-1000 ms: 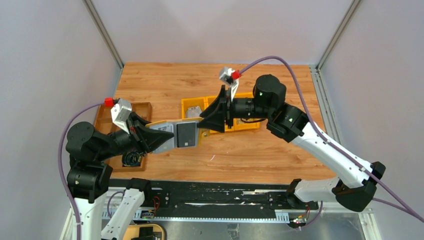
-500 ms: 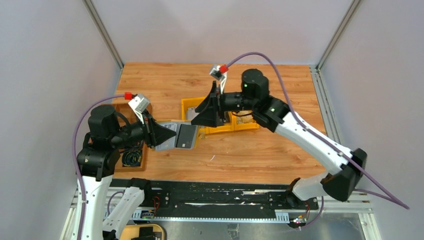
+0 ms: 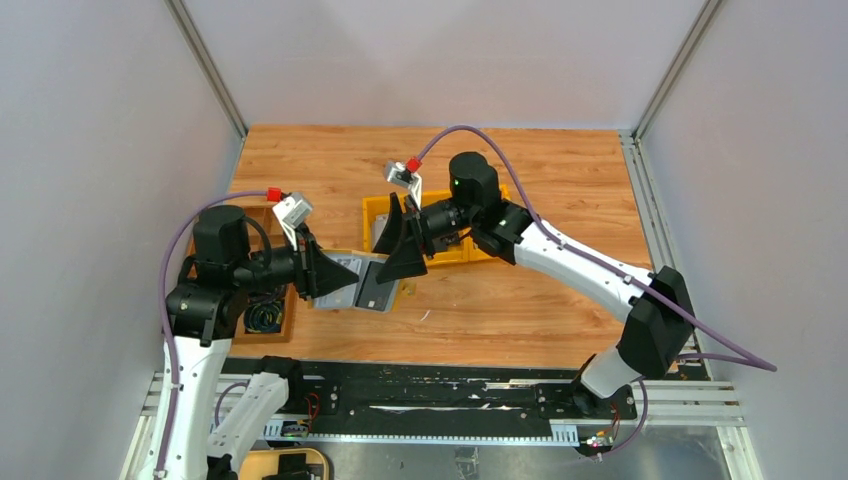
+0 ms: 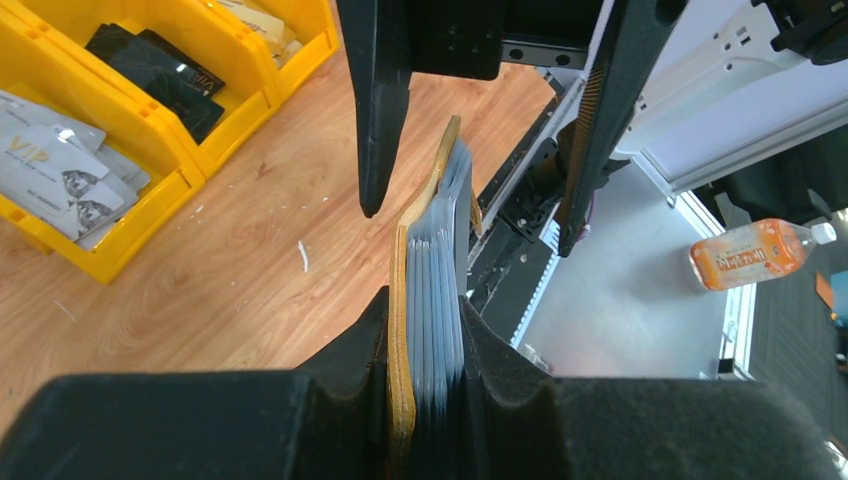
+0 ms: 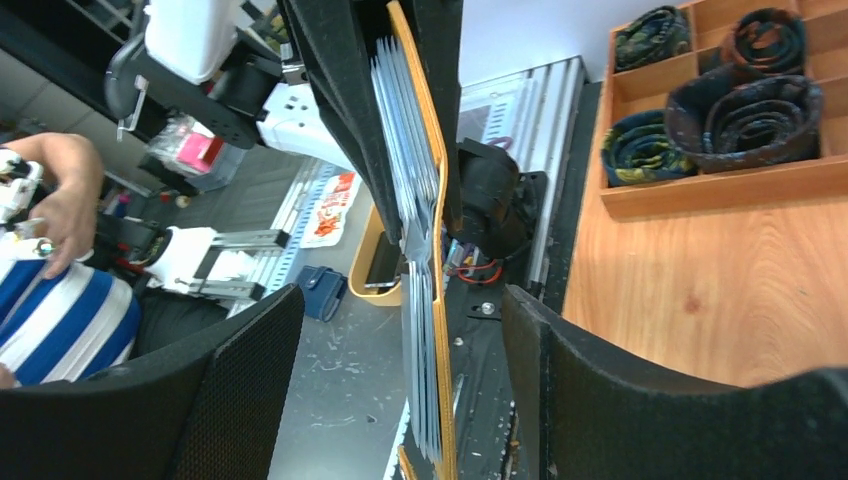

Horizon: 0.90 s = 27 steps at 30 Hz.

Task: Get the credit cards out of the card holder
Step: Remove the credit card from the card holder.

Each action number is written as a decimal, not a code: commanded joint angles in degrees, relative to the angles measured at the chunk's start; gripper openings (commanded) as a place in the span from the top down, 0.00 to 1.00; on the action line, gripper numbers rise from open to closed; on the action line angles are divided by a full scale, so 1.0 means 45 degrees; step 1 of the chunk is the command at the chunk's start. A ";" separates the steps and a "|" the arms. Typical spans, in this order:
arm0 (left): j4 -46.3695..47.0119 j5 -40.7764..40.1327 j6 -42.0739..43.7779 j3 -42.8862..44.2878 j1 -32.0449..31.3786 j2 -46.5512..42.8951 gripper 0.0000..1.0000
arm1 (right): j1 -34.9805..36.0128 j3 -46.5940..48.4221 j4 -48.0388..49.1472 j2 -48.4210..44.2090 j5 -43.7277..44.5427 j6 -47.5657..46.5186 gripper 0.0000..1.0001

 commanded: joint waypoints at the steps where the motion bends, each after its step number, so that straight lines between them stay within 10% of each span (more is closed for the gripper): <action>1: 0.0039 0.0891 -0.0020 0.0570 -0.0006 0.0081 1.00 | 0.0132 -0.0826 0.2295 -0.0233 -0.1329 0.1329 0.25; 9: 0.0021 0.1319 -0.0680 0.0818 -0.0006 0.0366 1.00 | 0.0132 -0.1292 0.2263 -0.0791 -0.1345 0.1307 0.29; 21: 0.1638 0.2445 -0.2518 0.0402 -0.0006 0.0288 0.99 | 0.0462 -0.1090 0.4512 -0.0030 -0.1567 0.3523 0.72; 27: 0.1452 0.2746 -0.2425 0.0491 -0.0006 0.0242 0.46 | 0.0325 -0.1451 0.4542 -0.0355 -0.1443 0.3715 0.99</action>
